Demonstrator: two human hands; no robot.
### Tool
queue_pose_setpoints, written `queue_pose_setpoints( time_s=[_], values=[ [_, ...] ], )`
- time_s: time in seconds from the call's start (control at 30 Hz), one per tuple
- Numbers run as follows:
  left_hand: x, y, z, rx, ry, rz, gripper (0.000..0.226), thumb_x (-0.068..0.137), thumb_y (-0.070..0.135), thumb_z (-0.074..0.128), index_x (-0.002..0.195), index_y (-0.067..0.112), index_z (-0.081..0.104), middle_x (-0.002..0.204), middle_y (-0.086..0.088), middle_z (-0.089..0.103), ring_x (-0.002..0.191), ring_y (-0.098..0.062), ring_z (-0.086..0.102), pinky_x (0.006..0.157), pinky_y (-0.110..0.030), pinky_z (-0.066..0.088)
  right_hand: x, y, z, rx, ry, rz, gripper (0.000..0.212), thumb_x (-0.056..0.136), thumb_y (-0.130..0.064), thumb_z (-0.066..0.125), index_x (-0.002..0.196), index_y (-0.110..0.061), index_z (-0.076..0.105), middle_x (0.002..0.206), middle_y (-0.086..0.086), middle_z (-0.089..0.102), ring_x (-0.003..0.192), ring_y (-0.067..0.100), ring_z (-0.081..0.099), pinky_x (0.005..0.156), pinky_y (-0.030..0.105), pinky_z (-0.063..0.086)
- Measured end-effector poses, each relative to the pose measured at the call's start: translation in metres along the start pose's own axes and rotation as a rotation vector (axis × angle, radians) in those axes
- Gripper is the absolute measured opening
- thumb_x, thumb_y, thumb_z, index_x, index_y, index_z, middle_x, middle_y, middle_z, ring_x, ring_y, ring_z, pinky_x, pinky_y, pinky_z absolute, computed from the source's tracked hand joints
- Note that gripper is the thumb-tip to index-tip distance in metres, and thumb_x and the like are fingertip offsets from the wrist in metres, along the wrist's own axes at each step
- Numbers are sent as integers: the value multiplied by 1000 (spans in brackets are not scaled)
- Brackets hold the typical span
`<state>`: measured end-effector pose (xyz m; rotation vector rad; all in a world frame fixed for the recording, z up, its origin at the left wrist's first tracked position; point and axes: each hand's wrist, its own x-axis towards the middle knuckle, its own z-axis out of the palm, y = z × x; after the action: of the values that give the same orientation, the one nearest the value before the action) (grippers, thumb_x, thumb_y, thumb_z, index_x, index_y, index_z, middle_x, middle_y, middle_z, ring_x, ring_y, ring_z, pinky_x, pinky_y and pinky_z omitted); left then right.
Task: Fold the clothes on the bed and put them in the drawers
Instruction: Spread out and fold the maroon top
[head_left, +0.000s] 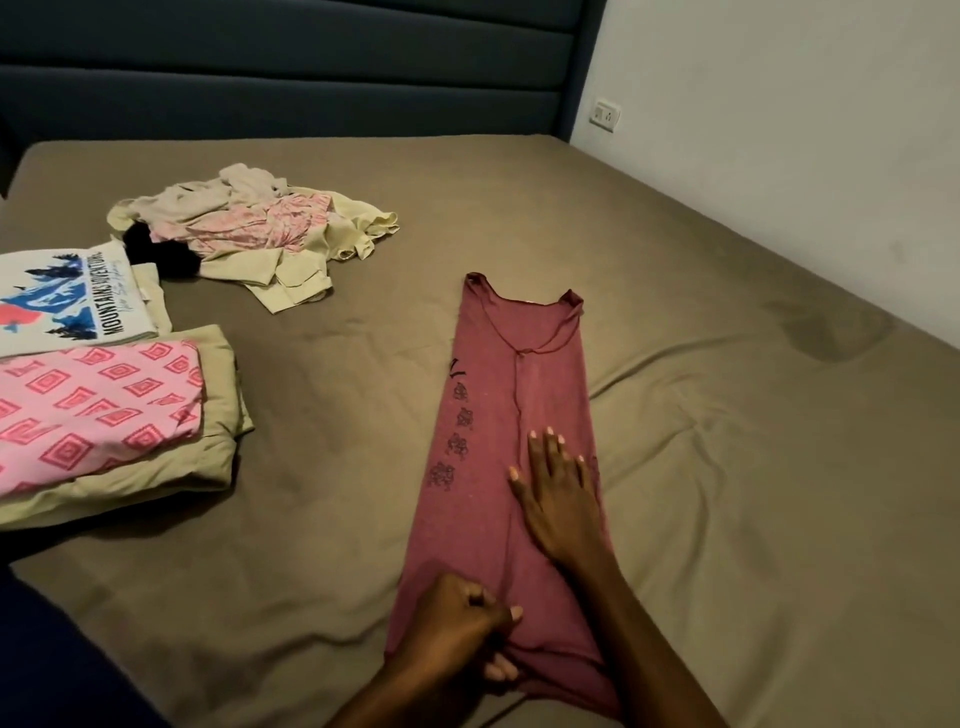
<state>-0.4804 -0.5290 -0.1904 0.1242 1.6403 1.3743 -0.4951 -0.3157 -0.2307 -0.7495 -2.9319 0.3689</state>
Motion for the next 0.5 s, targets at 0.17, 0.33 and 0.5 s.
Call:
queue_pose_setpoints(
  time_s=[0.17, 0.33, 0.5],
  values=[
    [-8, -3, -3, 119, -35, -28, 20, 85, 5, 79, 71, -6, 69, 64, -23, 70, 46, -24, 66, 42, -26, 50, -102, -5, 12, -85, 4, -47, 73, 102, -70, 1, 163, -34, -11, 173, 2, -10, 160, 20, -7, 128, 51, 0],
    [-24, 1, -21, 260, -88, -28, 30, 84, 20, 84, 79, -4, 68, 64, -19, 71, 43, -21, 65, 40, -24, 48, -165, -18, 1, -119, -38, -19, 70, 99, -69, -1, 161, -39, -18, 170, -3, -22, 157, 18, -21, 126, 56, -5],
    [-16, -1, -87, 819, 379, 627, 18, 77, 24, 85, 87, 24, 70, 76, 7, 73, 67, -16, 70, 61, -31, 57, -207, -25, -9, 7, -73, -69, 60, 103, -65, -1, 161, -49, -4, 170, -21, -13, 158, 12, -14, 126, 47, -5]
  ],
)
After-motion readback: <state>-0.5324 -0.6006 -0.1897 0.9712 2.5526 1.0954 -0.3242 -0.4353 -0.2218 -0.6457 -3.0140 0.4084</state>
